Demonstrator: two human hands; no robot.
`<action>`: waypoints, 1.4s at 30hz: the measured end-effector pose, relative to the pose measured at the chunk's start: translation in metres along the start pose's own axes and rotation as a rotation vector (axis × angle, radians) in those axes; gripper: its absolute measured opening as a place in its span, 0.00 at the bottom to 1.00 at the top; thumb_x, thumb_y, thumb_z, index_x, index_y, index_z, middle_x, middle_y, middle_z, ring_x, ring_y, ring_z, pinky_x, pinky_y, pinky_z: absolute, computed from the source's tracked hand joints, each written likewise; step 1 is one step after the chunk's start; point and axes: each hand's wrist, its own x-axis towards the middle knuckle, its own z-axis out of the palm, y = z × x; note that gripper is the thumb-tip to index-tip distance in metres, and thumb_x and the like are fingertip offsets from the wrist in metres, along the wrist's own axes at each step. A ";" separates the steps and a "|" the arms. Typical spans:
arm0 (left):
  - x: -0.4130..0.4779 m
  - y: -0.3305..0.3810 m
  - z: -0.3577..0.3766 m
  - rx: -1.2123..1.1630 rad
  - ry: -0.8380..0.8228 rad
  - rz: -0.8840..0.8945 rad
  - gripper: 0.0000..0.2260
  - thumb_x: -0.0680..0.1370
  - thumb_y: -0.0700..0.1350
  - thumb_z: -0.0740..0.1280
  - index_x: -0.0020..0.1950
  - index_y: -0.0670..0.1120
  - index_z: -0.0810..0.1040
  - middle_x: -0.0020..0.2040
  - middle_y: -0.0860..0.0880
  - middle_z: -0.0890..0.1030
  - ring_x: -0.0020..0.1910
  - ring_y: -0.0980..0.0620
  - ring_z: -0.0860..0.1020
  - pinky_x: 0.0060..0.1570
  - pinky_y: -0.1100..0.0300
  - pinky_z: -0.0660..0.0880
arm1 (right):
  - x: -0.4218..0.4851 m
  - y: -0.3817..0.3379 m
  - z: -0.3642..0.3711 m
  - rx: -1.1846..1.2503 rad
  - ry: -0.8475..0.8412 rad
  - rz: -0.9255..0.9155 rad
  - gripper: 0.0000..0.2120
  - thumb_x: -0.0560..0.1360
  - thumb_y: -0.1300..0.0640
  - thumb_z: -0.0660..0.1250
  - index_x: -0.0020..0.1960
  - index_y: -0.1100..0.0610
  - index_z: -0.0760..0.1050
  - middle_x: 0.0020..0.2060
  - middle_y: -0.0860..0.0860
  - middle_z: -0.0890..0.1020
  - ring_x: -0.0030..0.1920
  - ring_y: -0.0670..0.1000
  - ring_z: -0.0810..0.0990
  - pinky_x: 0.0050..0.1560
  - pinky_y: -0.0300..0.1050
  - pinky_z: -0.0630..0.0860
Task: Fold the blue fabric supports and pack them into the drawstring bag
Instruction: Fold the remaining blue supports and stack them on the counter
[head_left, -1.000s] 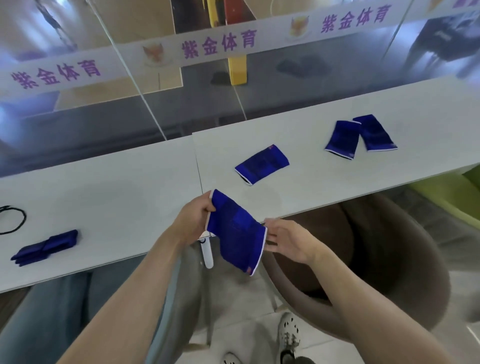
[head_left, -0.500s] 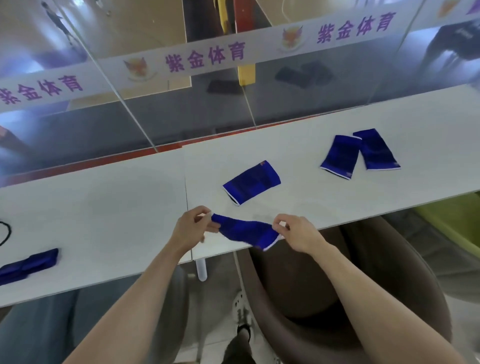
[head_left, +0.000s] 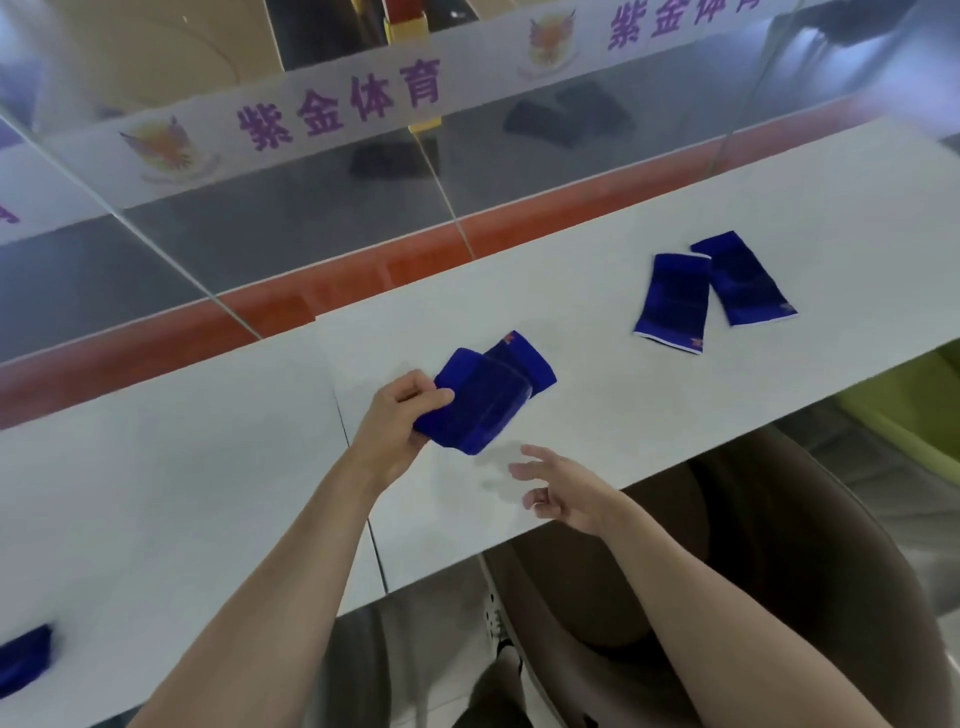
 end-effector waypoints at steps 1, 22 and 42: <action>0.002 0.002 -0.001 -0.064 -0.011 -0.015 0.05 0.84 0.37 0.71 0.54 0.47 0.81 0.52 0.44 0.85 0.54 0.45 0.85 0.46 0.54 0.84 | 0.003 0.000 0.002 0.094 -0.058 -0.012 0.22 0.80 0.61 0.73 0.72 0.54 0.73 0.67 0.54 0.81 0.36 0.49 0.78 0.32 0.40 0.71; 0.085 -0.092 -0.034 0.292 0.281 -0.240 0.07 0.83 0.46 0.75 0.57 0.43 0.86 0.52 0.45 0.90 0.49 0.46 0.90 0.46 0.53 0.86 | 0.065 -0.121 -0.051 -0.732 0.675 -0.459 0.13 0.81 0.53 0.70 0.66 0.48 0.79 0.51 0.47 0.84 0.45 0.51 0.83 0.44 0.44 0.78; 0.121 -0.129 -0.042 0.762 0.366 -0.257 0.09 0.79 0.51 0.77 0.50 0.48 0.81 0.39 0.51 0.89 0.38 0.51 0.89 0.41 0.50 0.86 | 0.114 -0.114 -0.066 -0.746 0.720 -0.293 0.06 0.77 0.56 0.70 0.53 0.52 0.84 0.46 0.48 0.86 0.48 0.53 0.85 0.46 0.44 0.77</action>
